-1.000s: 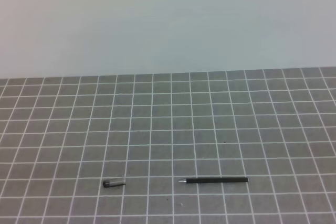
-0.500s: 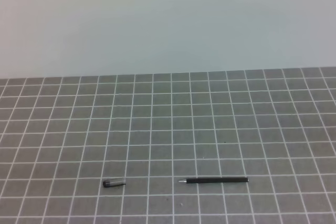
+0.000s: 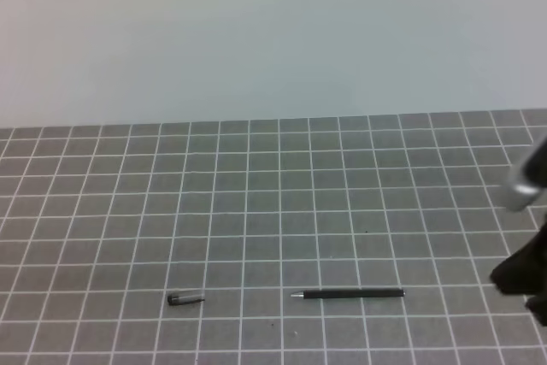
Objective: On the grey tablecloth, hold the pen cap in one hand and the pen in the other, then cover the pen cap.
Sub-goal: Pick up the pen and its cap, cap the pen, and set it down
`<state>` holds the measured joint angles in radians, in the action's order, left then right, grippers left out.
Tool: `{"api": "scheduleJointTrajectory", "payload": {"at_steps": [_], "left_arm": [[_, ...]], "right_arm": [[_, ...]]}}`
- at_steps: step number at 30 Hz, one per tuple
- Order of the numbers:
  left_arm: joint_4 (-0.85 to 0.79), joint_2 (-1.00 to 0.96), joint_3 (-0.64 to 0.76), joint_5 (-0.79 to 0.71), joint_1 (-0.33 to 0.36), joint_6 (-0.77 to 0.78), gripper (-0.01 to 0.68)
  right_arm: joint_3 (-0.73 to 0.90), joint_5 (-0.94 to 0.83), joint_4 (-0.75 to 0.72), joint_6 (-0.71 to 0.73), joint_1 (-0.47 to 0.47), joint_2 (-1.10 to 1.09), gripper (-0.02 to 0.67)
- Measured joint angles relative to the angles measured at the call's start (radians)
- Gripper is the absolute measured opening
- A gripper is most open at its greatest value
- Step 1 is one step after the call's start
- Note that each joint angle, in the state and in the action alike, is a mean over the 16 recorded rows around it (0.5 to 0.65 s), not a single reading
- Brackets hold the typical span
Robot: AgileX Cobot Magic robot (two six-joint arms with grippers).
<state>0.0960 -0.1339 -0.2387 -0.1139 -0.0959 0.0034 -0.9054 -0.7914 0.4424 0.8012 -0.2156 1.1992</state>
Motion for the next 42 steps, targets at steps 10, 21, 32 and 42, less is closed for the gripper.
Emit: {"api": "scheduleJointTrajectory", "payload": {"at_steps": [10, 21, 32, 42], "left_arm": [[0.034, -0.176, -0.037, -0.068, 0.000, 0.005, 0.000], [0.099, -0.304, -0.066, -0.136, 0.000, 0.012, 0.000], [0.238, -0.392, -0.107, -0.247, 0.000, 0.061, 0.000], [0.336, -0.427, -0.109, -0.250, 0.000, 0.137, 0.000]], "right_arm": [[-0.231, -0.203, -0.081, 0.074, -0.112, 0.325, 0.002], [-0.374, -0.212, -0.184, 0.188, -0.193, 0.546, 0.132], [-0.394, -0.136, -0.207, 0.324, -0.233, 0.633, 0.398], [-0.407, -0.027, -0.262, 0.382, -0.277, 0.705, 0.431]]}}
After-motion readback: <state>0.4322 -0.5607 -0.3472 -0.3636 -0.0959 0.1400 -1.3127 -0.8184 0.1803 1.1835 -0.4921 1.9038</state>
